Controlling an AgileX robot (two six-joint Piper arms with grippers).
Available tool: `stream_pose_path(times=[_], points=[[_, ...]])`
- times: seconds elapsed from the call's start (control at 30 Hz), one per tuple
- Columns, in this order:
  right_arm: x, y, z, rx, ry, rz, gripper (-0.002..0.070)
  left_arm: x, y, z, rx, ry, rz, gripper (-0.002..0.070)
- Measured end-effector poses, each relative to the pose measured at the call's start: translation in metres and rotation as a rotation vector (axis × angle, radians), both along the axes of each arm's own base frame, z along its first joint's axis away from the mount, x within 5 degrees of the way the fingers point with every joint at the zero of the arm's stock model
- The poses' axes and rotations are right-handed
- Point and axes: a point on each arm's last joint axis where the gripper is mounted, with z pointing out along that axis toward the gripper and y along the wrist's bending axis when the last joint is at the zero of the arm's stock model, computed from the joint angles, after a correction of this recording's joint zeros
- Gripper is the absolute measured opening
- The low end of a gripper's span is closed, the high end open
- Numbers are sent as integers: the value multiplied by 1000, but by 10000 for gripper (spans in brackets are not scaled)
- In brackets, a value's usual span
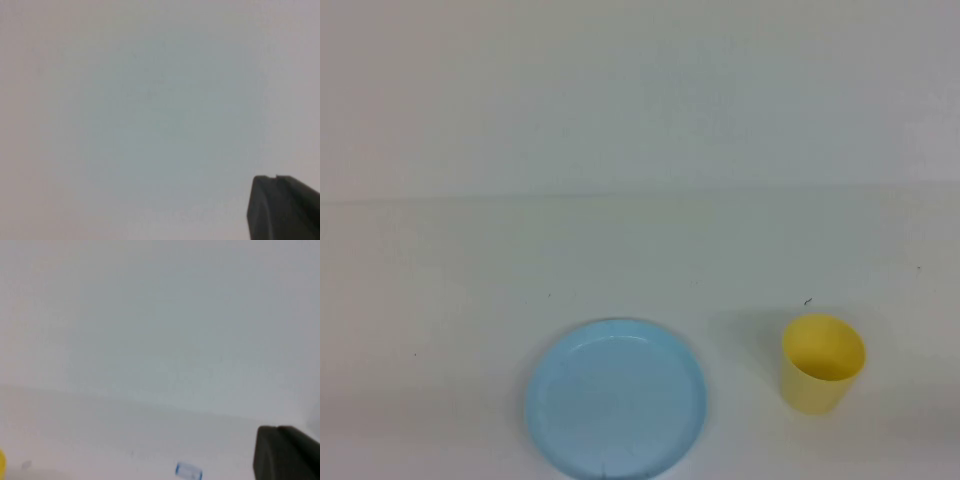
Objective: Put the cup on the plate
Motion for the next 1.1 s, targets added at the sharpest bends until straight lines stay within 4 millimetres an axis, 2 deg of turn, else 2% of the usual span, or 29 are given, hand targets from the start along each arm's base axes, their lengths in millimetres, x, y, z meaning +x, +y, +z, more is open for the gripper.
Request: stream_pose_path(times=[0.17, 0.37, 0.6, 0.7, 0.87, 1.1], points=[[-2, 2, 17, -15, -183, 20, 0, -1, 0, 2, 0, -27, 1, 0], [-2, 2, 20, -17, -222, 24, 0, -1, 0, 2, -8, -27, -3, 0], [-2, 2, 20, -8, -225, 26, 0, 0, 2, -1, -202, 18, -59, 0], [-2, 2, 20, 68, -225, 32, 0, 2, 1, -7, -207, 90, -60, 0], [-2, 2, 20, 148, -226, 37, 0, 4, 2, -12, -328, 146, -86, 0], [0, 1, 8, 223, -98, 20, 0, 6, -1, -23, -389, 284, -105, 0]])
